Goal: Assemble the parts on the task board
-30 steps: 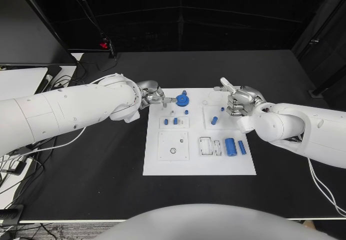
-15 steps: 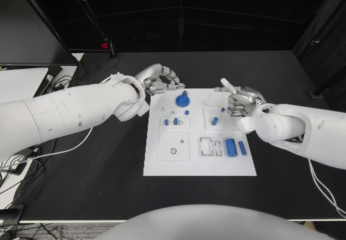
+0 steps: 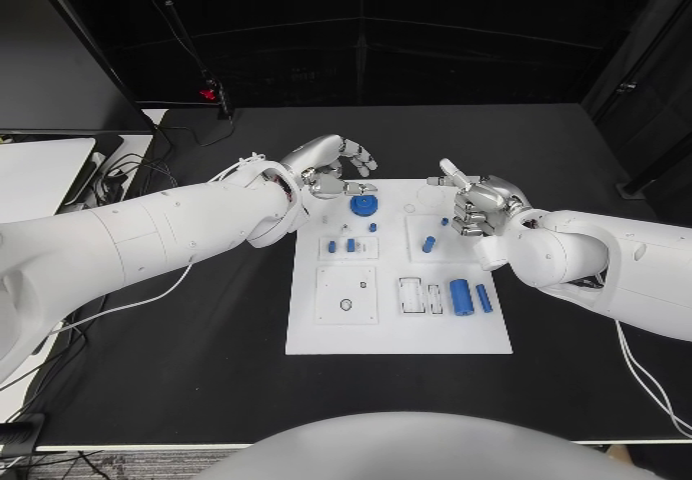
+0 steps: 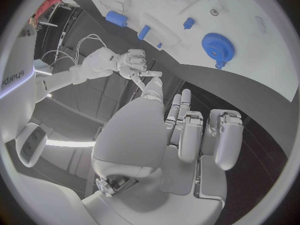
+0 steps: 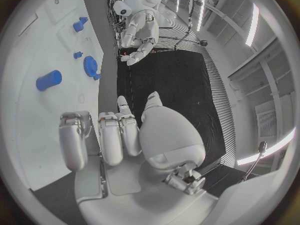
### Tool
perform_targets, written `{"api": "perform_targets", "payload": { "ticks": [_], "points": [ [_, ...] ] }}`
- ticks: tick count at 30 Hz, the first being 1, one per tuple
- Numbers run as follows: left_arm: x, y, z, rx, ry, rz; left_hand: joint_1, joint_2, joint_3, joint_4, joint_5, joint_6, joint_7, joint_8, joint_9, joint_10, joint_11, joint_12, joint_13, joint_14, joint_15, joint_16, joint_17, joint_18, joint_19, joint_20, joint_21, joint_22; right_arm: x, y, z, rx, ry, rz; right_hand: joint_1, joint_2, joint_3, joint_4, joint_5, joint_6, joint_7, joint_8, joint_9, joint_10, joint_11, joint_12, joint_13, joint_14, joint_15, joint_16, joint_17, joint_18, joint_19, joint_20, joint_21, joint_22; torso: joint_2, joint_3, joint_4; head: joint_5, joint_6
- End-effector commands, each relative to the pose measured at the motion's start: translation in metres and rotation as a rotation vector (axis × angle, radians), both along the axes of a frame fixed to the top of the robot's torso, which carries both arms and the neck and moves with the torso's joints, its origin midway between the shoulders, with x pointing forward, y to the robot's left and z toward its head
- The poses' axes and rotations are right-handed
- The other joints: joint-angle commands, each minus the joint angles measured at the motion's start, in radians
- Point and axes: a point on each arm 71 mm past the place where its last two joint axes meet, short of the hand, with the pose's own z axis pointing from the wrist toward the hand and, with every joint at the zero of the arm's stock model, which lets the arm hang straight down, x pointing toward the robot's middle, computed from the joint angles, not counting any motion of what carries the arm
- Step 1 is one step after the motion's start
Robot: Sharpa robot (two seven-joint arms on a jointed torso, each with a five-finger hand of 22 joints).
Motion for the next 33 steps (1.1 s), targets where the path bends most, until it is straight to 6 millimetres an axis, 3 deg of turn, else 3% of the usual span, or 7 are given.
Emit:
{"api": "perform_targets", "payload": {
  "ticks": [1, 3, 12, 22, 24, 27, 33],
  "points": [
    [-0.007, -0.011, -0.001, 0.142, -0.214, -0.126, 0.017, -0.002, 0.026, -0.002, -0.051, 0.028, -0.005, -0.022, -0.028, 0.019, -0.003, -0.026, -0.050, 0.104, -0.004, 0.001, 0.263, -0.016, 0.106, -0.009, 0.007, 0.263, 0.000, 0.002, 0.002, 0.003, -0.021, 0.014, 0.002, 0.006, -0.006, 0.001, -0.002, 0.003, 0.005, 0.003, -0.001, 0.104, 0.005, 0.002, 0.261, 0.102, 0.006, 0.002, 0.263, -0.007, 0.104, 0.007, 0.003, 0.263, 0.002, -0.0012, -0.0011, -0.005, -0.002],
    [-0.009, -0.017, -0.005, 0.205, -0.263, -0.156, 0.043, 0.007, 0.062, -0.001, -0.100, 0.059, -0.009, -0.034, -0.046, 0.023, -0.002, -0.048, -0.087, 0.104, -0.006, 0.001, 0.263, -0.016, 0.106, -0.011, 0.007, 0.263, 0.000, 0.002, 0.002, 0.002, -0.023, 0.013, 0.002, 0.006, -0.006, 0.001, -0.002, 0.003, 0.005, 0.003, -0.001, 0.104, 0.005, 0.002, 0.261, 0.102, 0.006, 0.002, 0.263, -0.007, 0.104, 0.007, 0.003, 0.263, 0.002, -0.0018, -0.0019, -0.006, -0.001],
    [-0.008, -0.033, -0.018, 0.415, -0.357, -0.209, 0.106, 0.014, 0.139, -0.003, -0.156, 0.121, -0.064, -0.082, -0.100, 0.065, 0.001, -0.098, -0.182, 0.104, -0.006, 0.001, 0.263, -0.015, 0.104, -0.013, 0.004, 0.262, 0.000, 0.003, 0.002, 0.001, -0.024, 0.013, 0.002, 0.006, -0.006, 0.001, -0.002, 0.003, 0.005, 0.003, -0.001, 0.104, 0.005, 0.002, 0.261, 0.102, 0.006, 0.002, 0.263, -0.007, 0.104, 0.007, 0.003, 0.263, 0.000, -0.0001, -0.0007, -0.007, -0.004],
    [-0.006, -0.034, -0.026, 0.520, -0.347, -0.218, 0.086, -0.003, 0.155, 0.000, -0.202, 0.139, -0.030, -0.118, -0.133, 0.041, -0.026, -0.132, -0.222, 0.104, -0.040, 0.001, 0.263, 0.001, 0.064, -0.041, -0.046, 0.237, 0.000, 0.003, 0.003, 0.000, -0.023, 0.012, 0.002, 0.006, -0.006, 0.001, -0.002, 0.004, 0.005, 0.004, -0.001, 0.104, 0.006, 0.002, 0.261, 0.102, 0.007, 0.002, 0.263, -0.007, 0.104, 0.007, 0.003, 0.263, -0.001, -0.0002, 0.0007, -0.008, -0.004],
    [-0.005, -0.034, -0.026, 0.528, -0.342, -0.217, 0.083, -0.008, 0.155, 0.000, -0.203, 0.134, -0.031, -0.125, -0.138, 0.037, -0.031, -0.135, -0.222, 0.104, -0.045, 0.001, 0.263, 0.001, 0.065, -0.045, -0.045, 0.237, 0.000, 0.003, 0.002, 0.000, -0.022, 0.012, 0.002, 0.006, -0.006, 0.001, -0.002, 0.004, 0.005, 0.004, -0.001, 0.104, 0.006, 0.002, 0.261, 0.102, 0.007, 0.002, 0.263, -0.007, 0.104, 0.007, 0.003, 0.263, -0.001, -0.0003, 0.0009, -0.009, -0.005],
    [-0.004, -0.033, -0.027, 0.537, -0.334, -0.219, 0.074, -0.010, 0.156, 0.002, -0.204, 0.135, -0.036, -0.131, -0.144, 0.051, -0.039, -0.131, -0.221, 0.104, -0.054, 0.001, 0.263, 0.018, 0.024, -0.054, -0.101, 0.209, 0.000, 0.003, 0.002, 0.000, -0.022, 0.012, 0.002, 0.006, -0.006, 0.001, -0.002, 0.004, 0.005, 0.004, -0.001, 0.104, 0.006, 0.002, 0.261, 0.102, 0.007, 0.002, 0.263, -0.007, 0.104, 0.007, 0.003, 0.263, -0.002, 0.0001, 0.0003, -0.007, -0.006],
    [-0.005, -0.033, -0.028, 0.535, -0.344, -0.244, 0.044, -0.016, 0.149, 0.003, -0.206, 0.155, -0.042, -0.131, -0.148, 0.072, -0.045, -0.126, -0.221, 0.104, -0.060, 0.001, 0.263, 0.020, 0.020, -0.062, -0.113, 0.203, 0.000, 0.003, 0.003, 0.001, -0.023, 0.014, 0.002, 0.006, -0.006, 0.001, -0.002, 0.004, 0.005, 0.004, -0.001, 0.104, 0.006, 0.002, 0.261, 0.102, 0.007, 0.002, 0.263, -0.007, 0.104, 0.007, 0.003, 0.263, -0.001, 0.0004, 0.0000, -0.007, -0.006]
  ]
}}
